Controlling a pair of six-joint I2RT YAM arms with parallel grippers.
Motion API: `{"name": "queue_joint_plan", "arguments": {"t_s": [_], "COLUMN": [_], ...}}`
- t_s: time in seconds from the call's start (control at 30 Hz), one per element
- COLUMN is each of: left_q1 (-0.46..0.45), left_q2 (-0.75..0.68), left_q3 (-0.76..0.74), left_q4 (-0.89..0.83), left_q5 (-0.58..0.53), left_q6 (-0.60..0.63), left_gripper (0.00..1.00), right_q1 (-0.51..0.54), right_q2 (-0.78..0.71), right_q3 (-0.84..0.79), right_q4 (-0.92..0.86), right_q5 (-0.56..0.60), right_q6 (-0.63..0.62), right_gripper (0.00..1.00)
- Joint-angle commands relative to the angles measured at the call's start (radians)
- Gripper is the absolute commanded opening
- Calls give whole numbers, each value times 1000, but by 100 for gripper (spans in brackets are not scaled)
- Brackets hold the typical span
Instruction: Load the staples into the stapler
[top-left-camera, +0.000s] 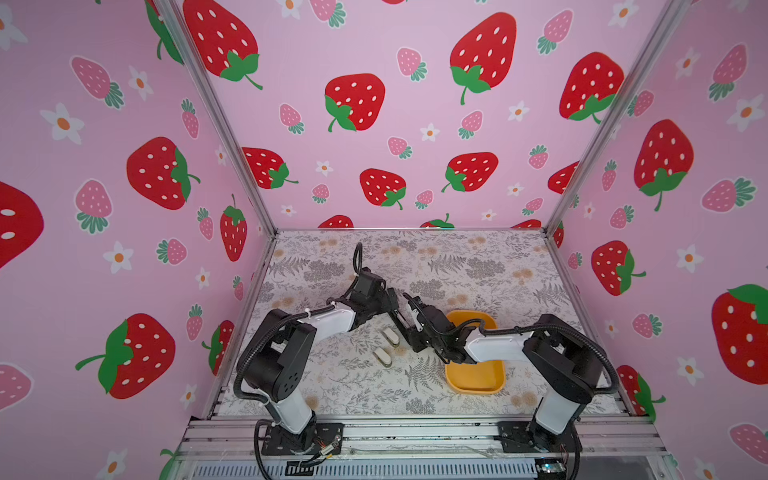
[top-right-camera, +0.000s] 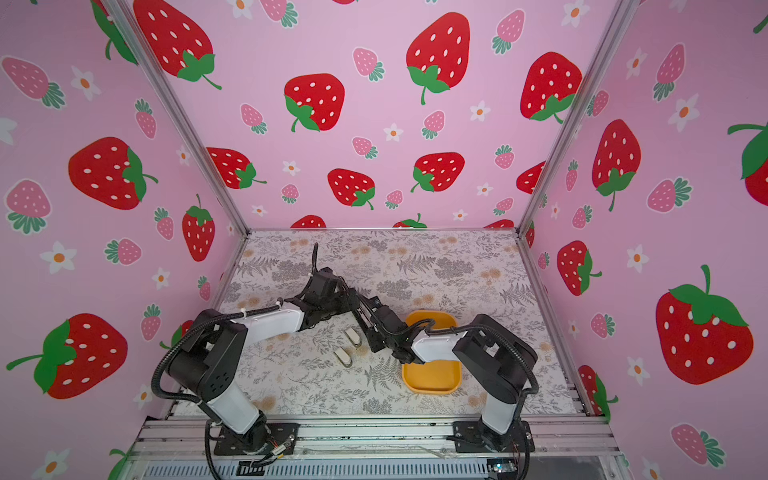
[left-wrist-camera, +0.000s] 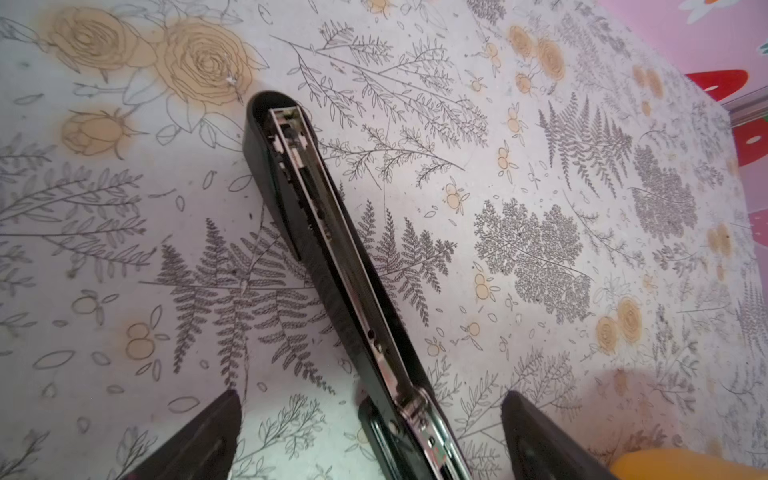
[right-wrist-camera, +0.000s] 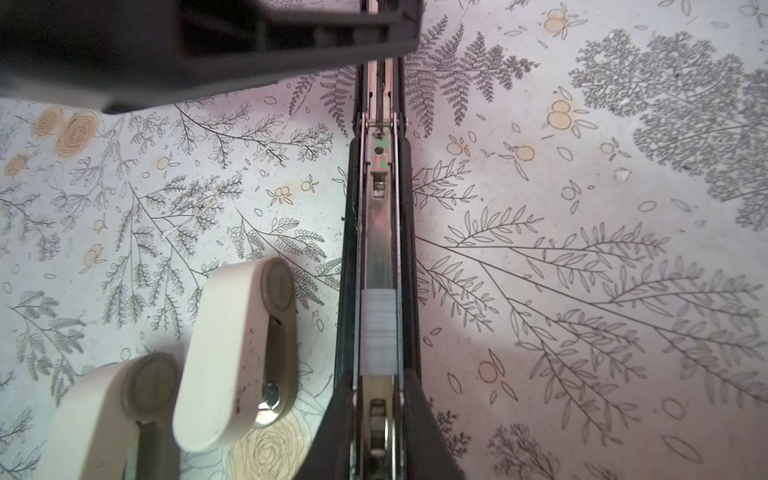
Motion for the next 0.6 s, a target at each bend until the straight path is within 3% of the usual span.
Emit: {"name": "queue_joint_plan", "arguments": {"t_s": [0.0, 0.57], "left_q1": [20, 75], "left_q2": [52, 243], "left_q3": [63, 214], "left_q4": [-30, -1], "left_q5": [30, 134], "left_q6": [-39, -94], "left_gripper": [99, 100], "right_q1": [-6, -13], "right_q2": [20, 25], "right_q3": [9, 8], "right_q4": [18, 29], "right_q5": [-38, -84], "right_q6": [23, 7], "right_gripper": [2, 0]}}
